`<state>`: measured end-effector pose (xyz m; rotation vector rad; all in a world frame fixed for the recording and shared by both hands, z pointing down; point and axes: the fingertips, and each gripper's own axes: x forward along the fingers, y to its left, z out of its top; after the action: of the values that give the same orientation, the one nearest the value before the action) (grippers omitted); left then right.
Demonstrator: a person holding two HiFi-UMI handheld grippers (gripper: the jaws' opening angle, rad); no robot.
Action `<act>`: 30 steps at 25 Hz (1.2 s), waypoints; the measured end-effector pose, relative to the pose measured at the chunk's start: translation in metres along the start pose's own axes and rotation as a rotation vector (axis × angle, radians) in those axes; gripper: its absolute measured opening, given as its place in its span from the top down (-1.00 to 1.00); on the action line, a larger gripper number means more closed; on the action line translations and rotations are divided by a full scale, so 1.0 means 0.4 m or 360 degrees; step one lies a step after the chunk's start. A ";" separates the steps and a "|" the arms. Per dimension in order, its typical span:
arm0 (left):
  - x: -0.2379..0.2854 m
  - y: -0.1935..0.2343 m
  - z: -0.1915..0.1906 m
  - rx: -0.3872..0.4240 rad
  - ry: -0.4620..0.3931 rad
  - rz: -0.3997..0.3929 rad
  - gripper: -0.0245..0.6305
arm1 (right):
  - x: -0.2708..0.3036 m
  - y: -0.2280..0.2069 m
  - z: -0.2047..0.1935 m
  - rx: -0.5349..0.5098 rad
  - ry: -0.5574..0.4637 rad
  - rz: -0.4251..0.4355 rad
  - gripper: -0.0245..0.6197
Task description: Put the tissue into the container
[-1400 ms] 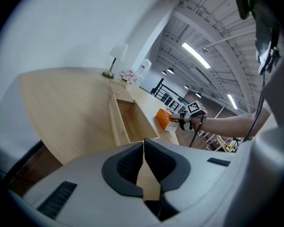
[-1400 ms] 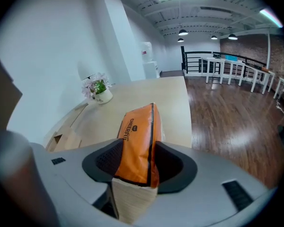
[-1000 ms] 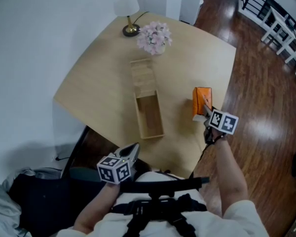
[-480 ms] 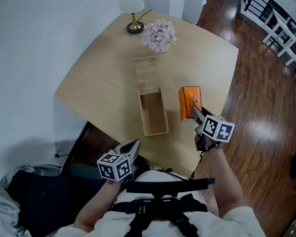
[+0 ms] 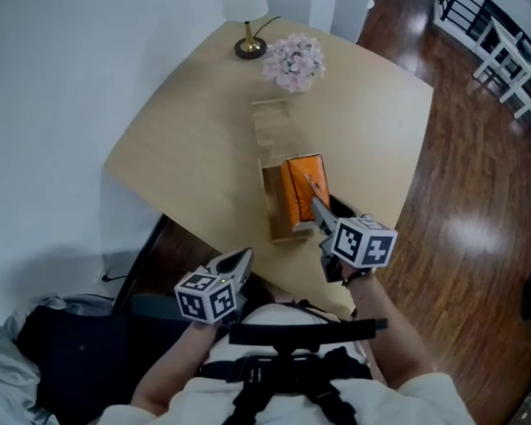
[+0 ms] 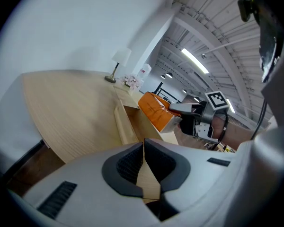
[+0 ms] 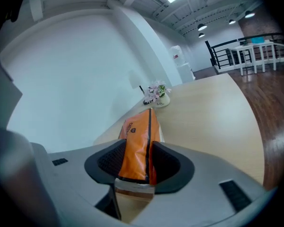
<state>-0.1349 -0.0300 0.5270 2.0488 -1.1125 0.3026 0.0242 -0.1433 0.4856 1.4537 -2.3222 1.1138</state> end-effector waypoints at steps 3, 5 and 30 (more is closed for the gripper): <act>-0.010 0.016 0.003 0.0001 -0.0004 0.0000 0.89 | 0.040 0.029 -0.037 -0.0054 0.0054 -0.0023 0.39; -0.016 0.024 0.007 0.0002 -0.0009 -0.0004 0.89 | 0.065 0.032 -0.062 -0.0078 0.0090 -0.0056 0.39; -0.023 0.055 0.036 0.0024 0.0010 -0.0079 0.89 | 0.202 -0.010 -0.168 -0.0097 0.0405 -0.0354 0.31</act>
<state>-0.1599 -0.0419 0.5235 2.0842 -1.0566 0.2932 -0.0283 -0.1549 0.5758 1.4147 -1.9530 1.0847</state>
